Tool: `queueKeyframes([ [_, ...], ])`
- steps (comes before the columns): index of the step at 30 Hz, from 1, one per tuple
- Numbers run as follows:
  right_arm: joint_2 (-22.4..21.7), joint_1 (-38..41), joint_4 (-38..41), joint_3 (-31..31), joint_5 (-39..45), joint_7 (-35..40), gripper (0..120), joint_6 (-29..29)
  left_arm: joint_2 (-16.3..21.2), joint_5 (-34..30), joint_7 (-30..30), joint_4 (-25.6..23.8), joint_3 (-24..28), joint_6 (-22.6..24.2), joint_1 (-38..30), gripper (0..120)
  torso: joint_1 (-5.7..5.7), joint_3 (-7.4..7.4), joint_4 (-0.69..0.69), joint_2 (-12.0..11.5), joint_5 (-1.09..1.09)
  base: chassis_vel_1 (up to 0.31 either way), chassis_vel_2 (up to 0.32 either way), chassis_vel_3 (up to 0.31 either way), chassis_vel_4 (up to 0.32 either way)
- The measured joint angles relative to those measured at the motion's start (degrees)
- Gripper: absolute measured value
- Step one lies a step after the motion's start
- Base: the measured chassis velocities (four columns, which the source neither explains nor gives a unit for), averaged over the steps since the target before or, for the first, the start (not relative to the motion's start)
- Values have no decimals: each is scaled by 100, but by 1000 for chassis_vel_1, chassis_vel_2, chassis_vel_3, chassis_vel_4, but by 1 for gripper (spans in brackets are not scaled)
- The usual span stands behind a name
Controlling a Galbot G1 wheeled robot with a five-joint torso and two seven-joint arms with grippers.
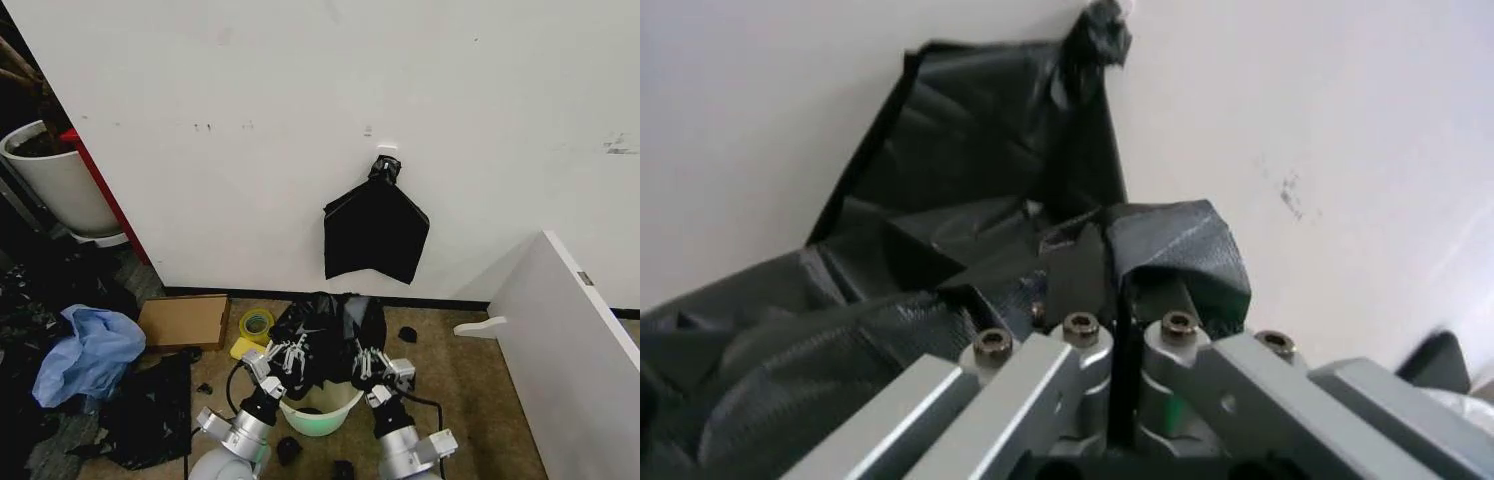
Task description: Place the garbage bag over the trash bin.
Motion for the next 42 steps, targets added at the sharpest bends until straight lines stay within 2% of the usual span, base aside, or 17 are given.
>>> queueKeyframes([
  [6, -39, -152, 56, -191, 31, -38, 0, 23, 75, 99, -87, -55, -5, -80, 248, 0, 0, 0, 3, 0, -7, 0, 0, 0, 0],
  [10, -43, -77, -18, -210, 87, -116, 0, 63, 61, 109, -93, 230, -5, -274, 209, 0, 0, -1, -5, 0, -15, 0, 0, 0, 0],
  [12, -48, -34, -37, -198, 88, -121, 0, 63, 53, 108, -86, 271, -5, -302, 183, 0, 0, -1, -3, 0, -14, 0, 0, 0, 0],
  [15, -111, 84, -112, -112, 40, -178, 0, 28, 59, 134, -57, 309, -61, -386, 100, 0, 0, 0, 1, 0, 17, 0, 0, 0, 0],
  [17, -124, 98, -118, -88, -18, -209, 0, 15, 70, 188, -59, 301, -90, -409, 85, 0, 0, 0, 0, 0, 21, 0, 0, 0, 0],
  [20, -172, 139, -149, 88, -456, -352, 0, -5, 115, 666, -261, 241, -232, -503, 71, 0, 0, 0, 0, 0, 25, 0, 0, 0, 0],
  [21, -213, 142, -126, 134, -584, -363, 0, -28, 127, 792, -441, 219, -250, -519, 95, 0, 0, 0, -1, 0, 26, 0, 0, 0, 0],
  [22, -288, 129, -79, 175, -676, -341, 0, -90, 135, 906, -678, 200, -263, -529, 135, 0, 0, 0, 0, 0, 15, 0, 0, 0, 0],
  [24, -497, 77, 59, 190, -780, -157, 0, -312, 133, 1084, -1152, 195, -278, -548, 217, 0, 0, 0, 0, 0, 13, 0, 0, 0, 0],
  [27, -683, 64, 179, 197, -766, 73, 0, -504, 101, 1111, -1388, 204, -286, -601, 268, 0, 0, 0, 0, 0, 12, 0, 0, 0, 0],
  [32, -1132, 195, 329, 300, -168, 79, 0, -586, -76, 748, -1302, 332, -194, -694, 326, 0, 0, 0, 1, 0, 7, 0, 0, 0, 0],
  [35, -1221, 203, 305, 302, -10, -78, 0, -546, -138, 750, -1234, 405, -144, -694, 326, 0, 0, 0, 1, 0, 5, 0, 0, 0, 0],
  [39, -1233, 136, 84, 210, -63, -251, 0, -487, -208, 1403, -1504, 516, -135, -776, 385, 0, 0, 0, 0, 0, 6, 0, 0, 0, 0],
  [40, -1233, 136, 84, 210, -63, -251, 0, -487, -208, 1403, -1504, 516, -135, -776, 385, 0, 0, 0, 0, 0, 6, 0, 0, 0, 0],
  [42, -1160, 116, -43, 134, -192, -165, 0, -471, -209, 1951, -1821, 549, -193, -906, 476, 0, 0, 0, 0, 0, 6, 0, 0, 0, 0],
])
